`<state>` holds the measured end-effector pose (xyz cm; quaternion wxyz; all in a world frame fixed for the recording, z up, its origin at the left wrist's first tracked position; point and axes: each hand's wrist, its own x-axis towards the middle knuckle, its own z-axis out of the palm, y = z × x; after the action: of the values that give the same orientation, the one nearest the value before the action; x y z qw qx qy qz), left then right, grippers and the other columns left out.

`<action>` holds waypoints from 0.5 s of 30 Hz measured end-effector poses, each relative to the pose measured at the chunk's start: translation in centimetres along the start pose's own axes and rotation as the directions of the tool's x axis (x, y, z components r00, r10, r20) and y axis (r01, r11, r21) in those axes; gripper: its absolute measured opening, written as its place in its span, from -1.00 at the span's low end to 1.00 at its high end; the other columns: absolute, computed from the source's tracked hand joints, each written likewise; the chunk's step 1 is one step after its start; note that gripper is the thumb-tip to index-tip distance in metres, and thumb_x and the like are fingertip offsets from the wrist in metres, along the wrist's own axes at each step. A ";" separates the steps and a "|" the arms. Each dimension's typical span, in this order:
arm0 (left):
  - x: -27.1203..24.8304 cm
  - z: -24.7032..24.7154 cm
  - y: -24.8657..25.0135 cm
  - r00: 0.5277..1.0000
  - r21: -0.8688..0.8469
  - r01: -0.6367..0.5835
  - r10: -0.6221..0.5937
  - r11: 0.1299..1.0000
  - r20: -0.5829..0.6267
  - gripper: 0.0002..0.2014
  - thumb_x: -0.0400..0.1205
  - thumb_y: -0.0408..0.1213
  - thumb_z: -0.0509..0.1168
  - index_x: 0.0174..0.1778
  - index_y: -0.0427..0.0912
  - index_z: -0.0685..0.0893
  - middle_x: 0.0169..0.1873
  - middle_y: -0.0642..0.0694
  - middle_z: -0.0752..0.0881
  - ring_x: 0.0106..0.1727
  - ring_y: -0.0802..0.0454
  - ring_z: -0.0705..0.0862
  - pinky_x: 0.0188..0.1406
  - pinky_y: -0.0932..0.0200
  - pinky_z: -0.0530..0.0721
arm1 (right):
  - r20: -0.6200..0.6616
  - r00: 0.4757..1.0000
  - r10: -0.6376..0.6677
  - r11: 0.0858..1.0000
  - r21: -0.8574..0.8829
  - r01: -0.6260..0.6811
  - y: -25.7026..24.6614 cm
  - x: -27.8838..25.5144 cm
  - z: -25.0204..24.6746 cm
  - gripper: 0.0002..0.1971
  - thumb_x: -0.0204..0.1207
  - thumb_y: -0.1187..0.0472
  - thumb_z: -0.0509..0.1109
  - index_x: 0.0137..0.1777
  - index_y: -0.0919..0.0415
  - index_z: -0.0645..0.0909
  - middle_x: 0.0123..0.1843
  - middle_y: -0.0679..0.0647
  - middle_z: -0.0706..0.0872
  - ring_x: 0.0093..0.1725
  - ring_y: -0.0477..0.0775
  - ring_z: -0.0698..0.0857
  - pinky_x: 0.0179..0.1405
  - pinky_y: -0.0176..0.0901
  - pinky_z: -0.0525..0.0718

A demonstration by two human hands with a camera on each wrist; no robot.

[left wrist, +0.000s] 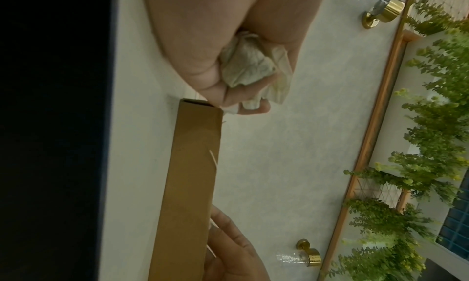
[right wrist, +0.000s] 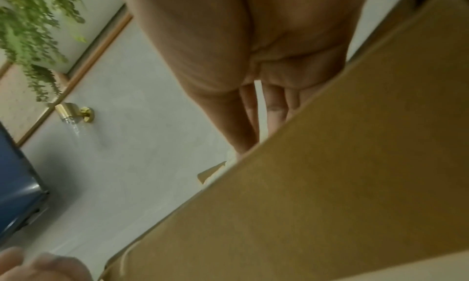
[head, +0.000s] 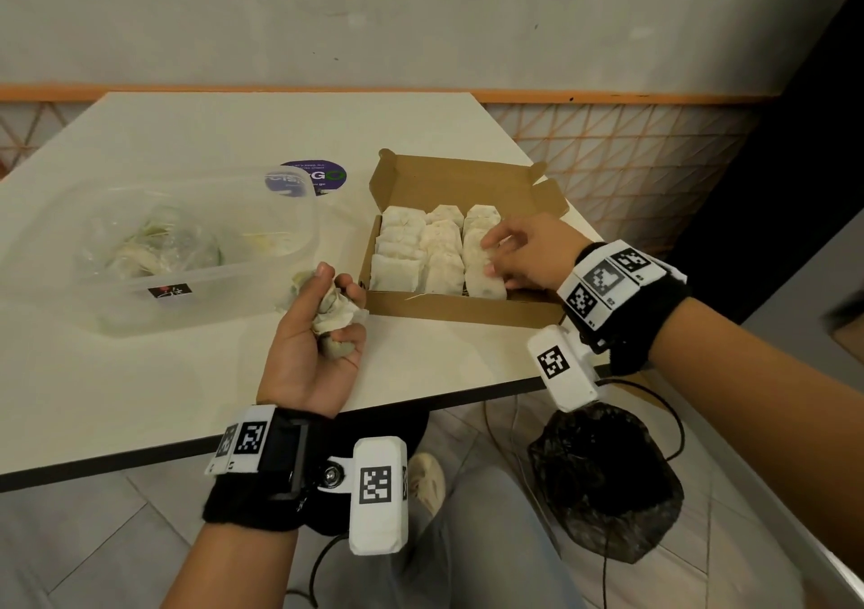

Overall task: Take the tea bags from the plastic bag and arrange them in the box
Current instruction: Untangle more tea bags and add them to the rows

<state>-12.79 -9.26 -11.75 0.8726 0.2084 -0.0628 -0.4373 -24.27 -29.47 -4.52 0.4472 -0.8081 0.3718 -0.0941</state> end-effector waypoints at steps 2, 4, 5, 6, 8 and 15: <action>0.1 -0.3 0.2 1.000 -0.043 0.018 -0.018 0.999 0.010 -0.62 0.04 -0.24 0.74 -0.34 -0.08 0.71 -0.29 0.03 0.65 -0.27 0.24 0.67 -0.71 0.46 0.44 | -0.129 0.989 -0.075 0.995 -0.079 0.066 0.1 -0.4 -0.3 -0.74 0.40 0.33 0.50 0.03 0.11 0.58 -0.20 -0.01 0.60 -0.20 0.03 0.63 -0.09 -0.04 0.70; 0.3 -0.5 0.3 0.999 -0.084 0.038 -0.037 0.996 0.016 -0.60 0.02 -0.23 0.74 -0.34 -0.08 0.71 -0.29 0.03 0.63 -0.27 0.26 0.64 -0.69 0.48 0.43 | -0.210 0.957 -0.202 0.970 -0.175 0.167 0.5 -1.7 -0.3 -0.84 0.43 0.24 0.48 -0.03 0.08 0.59 -0.20 -0.09 0.60 -0.20 -0.07 0.60 -0.15 -0.23 0.61; 0.3 -0.5 0.3 0.999 -0.098 0.047 -0.046 0.994 0.018 -0.59 0.02 -0.22 0.75 -0.33 -0.09 0.71 -0.29 0.03 0.63 -0.27 0.27 0.63 -0.69 0.48 0.43 | -0.193 0.949 -0.248 0.957 -0.204 0.209 0.8 -2.5 -0.1 -0.91 0.45 0.21 0.45 -0.08 0.08 0.62 -0.21 -0.12 0.62 -0.21 -0.12 0.59 -0.18 -0.31 0.58; 0.4 -0.6 0.2 0.998 -0.110 0.055 -0.052 0.992 0.022 -0.58 0.02 -0.22 0.74 -0.31 -0.09 0.71 -0.29 0.03 0.63 -0.27 0.27 0.62 -0.68 0.48 0.44 | -0.149 0.948 -0.281 0.943 -0.224 0.245 1.3 -3.4 0.3 -0.98 0.47 0.19 0.43 -0.12 0.07 0.66 -0.21 -0.13 0.66 -0.20 -0.15 0.60 -0.18 -0.36 0.56; 0.4 -0.7 0.2 0.998 -0.125 0.062 -0.060 0.990 0.023 -0.57 0.03 -0.21 0.74 -0.29 -0.10 0.70 -0.29 0.02 0.64 -0.27 0.27 0.62 -0.67 0.48 0.45 | -0.035 0.943 -0.330 0.911 -0.272 0.309 2.3 -4.4 1.2 -0.96 0.49 0.13 0.42 -0.12 0.03 0.70 -0.14 -0.12 0.69 -0.12 -0.14 0.61 -0.08 -0.35 0.56; 0.2 -0.7 0.4 0.998 -0.147 0.058 -0.054 0.987 0.029 -0.57 0.04 -0.23 0.74 -0.28 -0.12 0.70 -0.28 -0.01 0.65 -0.27 0.26 0.61 -0.66 0.47 0.46 | 0.101 0.897 -0.431 0.750 -0.513 0.418 4.2 -3.9 1.4 -0.76 0.53 0.01 0.36 0.13 0.04 0.70 0.05 -0.11 0.71 0.08 -0.02 0.59 0.24 0.01 0.49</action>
<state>-12.21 -9.03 -12.21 0.8721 0.1392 -0.0354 -0.4677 -28.59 -27.27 -7.96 0.1730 -0.9604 0.1951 -0.0982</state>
